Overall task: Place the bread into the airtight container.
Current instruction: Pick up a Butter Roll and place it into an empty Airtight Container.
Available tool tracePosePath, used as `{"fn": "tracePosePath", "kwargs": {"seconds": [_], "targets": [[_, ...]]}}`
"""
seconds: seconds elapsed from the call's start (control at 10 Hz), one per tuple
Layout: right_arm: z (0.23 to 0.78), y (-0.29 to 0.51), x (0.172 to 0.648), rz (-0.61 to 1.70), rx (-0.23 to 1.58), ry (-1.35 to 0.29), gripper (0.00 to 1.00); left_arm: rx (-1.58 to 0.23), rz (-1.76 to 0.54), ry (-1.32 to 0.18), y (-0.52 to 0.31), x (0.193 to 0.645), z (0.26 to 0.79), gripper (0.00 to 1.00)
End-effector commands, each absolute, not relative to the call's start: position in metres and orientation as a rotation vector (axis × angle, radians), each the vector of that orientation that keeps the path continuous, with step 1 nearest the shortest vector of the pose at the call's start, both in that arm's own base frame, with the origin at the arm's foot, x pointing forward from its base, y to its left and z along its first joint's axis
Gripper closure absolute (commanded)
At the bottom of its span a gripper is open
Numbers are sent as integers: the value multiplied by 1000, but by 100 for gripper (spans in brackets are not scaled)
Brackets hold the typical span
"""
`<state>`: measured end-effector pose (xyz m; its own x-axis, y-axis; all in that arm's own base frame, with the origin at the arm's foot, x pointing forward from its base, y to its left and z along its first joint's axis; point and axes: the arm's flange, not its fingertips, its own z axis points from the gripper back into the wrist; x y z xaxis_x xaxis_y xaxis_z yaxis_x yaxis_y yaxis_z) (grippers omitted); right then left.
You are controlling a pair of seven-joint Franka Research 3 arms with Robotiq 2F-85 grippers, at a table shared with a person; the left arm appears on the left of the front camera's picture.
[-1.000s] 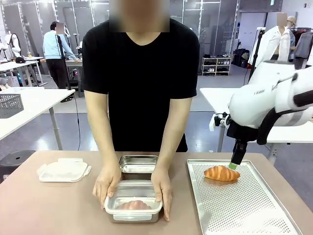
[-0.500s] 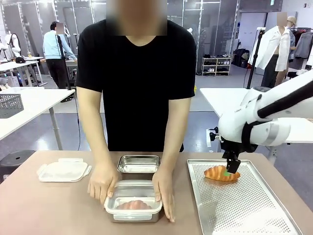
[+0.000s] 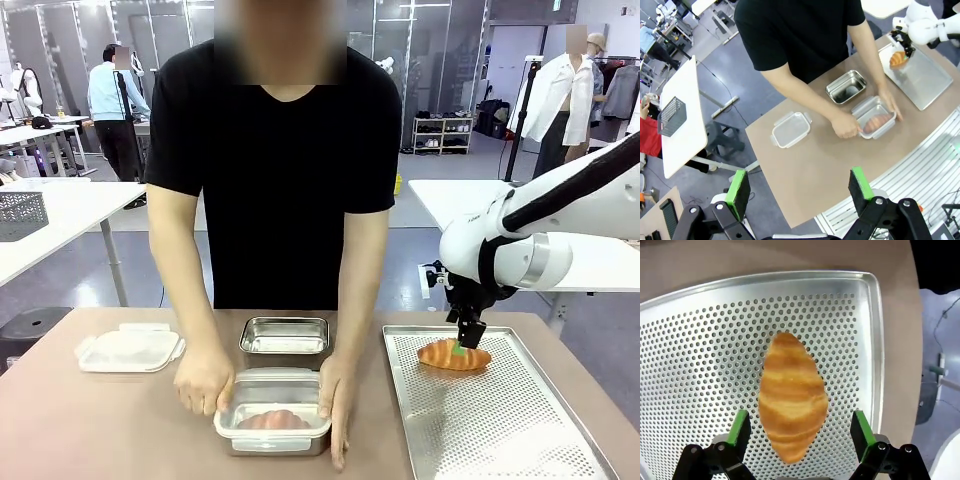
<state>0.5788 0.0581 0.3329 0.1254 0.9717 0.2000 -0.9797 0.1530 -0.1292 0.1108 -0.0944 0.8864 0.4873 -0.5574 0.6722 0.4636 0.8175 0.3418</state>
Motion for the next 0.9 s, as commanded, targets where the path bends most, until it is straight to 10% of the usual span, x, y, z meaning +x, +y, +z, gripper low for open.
{"fn": "tracePosePath", "kwargs": {"seconds": [0.0, 0.4, 0.8], "targets": [[323, 53, 595, 1442, 107, -235, 0, 112, -629, -882, -96, 100, 889, 0], [297, 54, 601, 1423, 161, -176, 0, 112, -629, -882, -96, 100, 889, 0], [292, 51, 600, 1401, 148, -157, 40, 112, -629, -882, -96, 100, 889, 0]]}}
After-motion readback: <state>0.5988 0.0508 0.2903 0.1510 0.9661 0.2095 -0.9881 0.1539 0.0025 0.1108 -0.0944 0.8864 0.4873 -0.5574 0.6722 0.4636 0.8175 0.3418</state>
